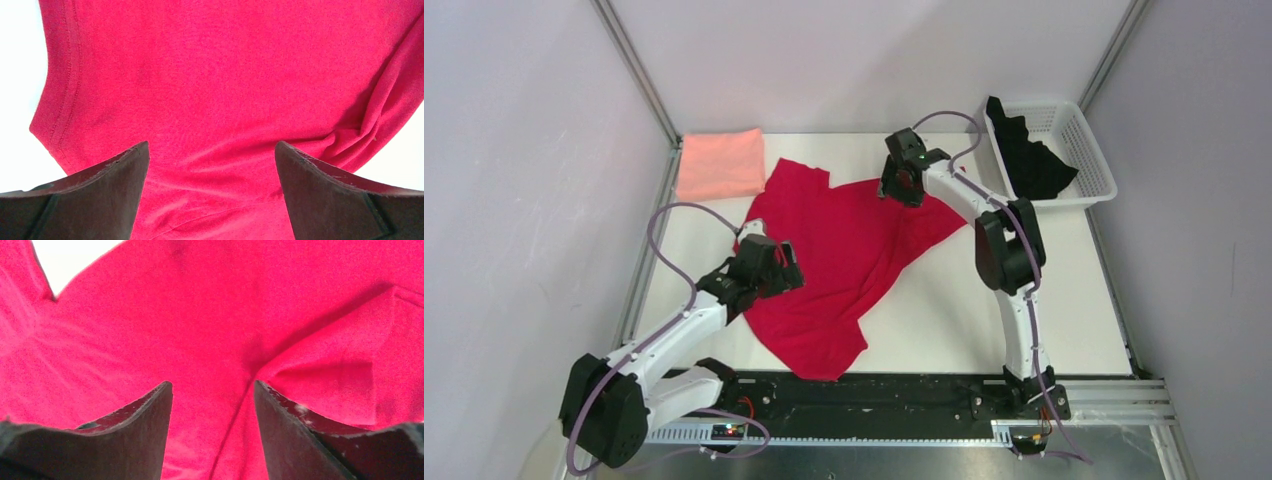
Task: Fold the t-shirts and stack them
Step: Flatten out the tshirt
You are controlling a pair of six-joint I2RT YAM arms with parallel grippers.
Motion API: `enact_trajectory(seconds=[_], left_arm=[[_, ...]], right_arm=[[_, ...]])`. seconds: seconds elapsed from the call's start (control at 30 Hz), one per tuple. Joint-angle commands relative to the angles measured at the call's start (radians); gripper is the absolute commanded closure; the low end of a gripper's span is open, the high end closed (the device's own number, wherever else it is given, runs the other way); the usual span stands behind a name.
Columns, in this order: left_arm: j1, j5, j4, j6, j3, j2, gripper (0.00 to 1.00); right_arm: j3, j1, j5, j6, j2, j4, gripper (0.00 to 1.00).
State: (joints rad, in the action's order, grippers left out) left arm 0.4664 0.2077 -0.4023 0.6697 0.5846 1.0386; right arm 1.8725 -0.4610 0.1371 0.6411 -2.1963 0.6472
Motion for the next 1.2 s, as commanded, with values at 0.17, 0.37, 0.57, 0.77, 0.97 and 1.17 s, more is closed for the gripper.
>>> enact_trajectory(seconds=[0.17,0.37,0.57,0.77,0.97,1.17], left_arm=[[-0.015,0.008,0.064,-0.010,0.001,0.069,0.00],[-0.022,-0.017,0.119,-0.006,0.002,0.149,0.00],[-0.031,-0.032,0.143,0.002,0.005,0.202,0.00],[-0.047,-0.034,0.150,0.002,-0.005,0.215,0.00],[-0.058,-0.042,0.152,0.001,-0.013,0.217,0.00],[-0.066,-0.043,0.153,0.001,-0.017,0.215,0.00]], right_arm=[[-0.416,0.024,-0.013,-0.151,0.373,-0.214,0.27],[-0.562,0.166,-0.280,-0.267,0.381,-0.268,0.30],[-0.560,0.209,-0.381,-0.252,0.331,-0.354,0.39],[-0.530,0.228,-0.398,-0.249,0.271,-0.382,0.42],[-0.507,0.232,-0.403,-0.229,0.225,-0.368,0.44],[-0.498,0.217,-0.423,-0.214,0.204,-0.395,0.50]])
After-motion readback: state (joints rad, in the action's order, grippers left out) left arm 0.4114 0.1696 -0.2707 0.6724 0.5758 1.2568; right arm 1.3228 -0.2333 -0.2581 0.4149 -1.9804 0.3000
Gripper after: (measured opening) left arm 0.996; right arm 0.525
